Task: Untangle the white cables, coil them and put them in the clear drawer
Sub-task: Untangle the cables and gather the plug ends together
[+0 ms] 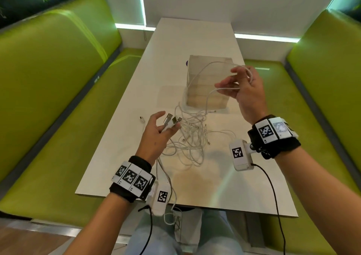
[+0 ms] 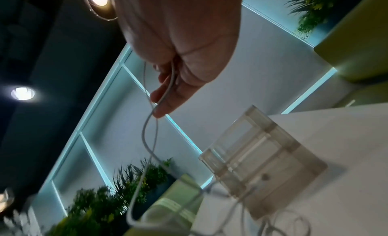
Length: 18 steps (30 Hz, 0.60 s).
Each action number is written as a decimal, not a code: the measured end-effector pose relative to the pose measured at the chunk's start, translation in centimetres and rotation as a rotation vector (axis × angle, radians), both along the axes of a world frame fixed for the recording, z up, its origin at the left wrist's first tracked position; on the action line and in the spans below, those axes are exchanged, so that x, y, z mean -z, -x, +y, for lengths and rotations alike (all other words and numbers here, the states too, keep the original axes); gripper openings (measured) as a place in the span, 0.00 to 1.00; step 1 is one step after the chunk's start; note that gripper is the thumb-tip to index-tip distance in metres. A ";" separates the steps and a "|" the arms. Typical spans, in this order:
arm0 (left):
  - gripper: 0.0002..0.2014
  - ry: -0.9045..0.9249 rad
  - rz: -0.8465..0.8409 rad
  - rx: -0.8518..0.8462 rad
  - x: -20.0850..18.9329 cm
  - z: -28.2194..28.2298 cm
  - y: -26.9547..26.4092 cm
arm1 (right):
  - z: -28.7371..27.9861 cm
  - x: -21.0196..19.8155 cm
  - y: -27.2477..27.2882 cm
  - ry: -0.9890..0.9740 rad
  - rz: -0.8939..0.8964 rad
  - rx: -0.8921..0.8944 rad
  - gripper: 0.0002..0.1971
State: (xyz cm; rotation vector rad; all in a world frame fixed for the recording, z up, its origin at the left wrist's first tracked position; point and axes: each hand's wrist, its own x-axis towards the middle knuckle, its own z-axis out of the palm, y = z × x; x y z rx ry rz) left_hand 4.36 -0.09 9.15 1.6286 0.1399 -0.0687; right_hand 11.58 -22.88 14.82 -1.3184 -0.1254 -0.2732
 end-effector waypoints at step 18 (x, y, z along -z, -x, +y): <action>0.08 0.050 -0.060 0.077 0.3 0.6 0.4 | 0.3 0.4 0.8 0.482 -0.122 -0.047 0.03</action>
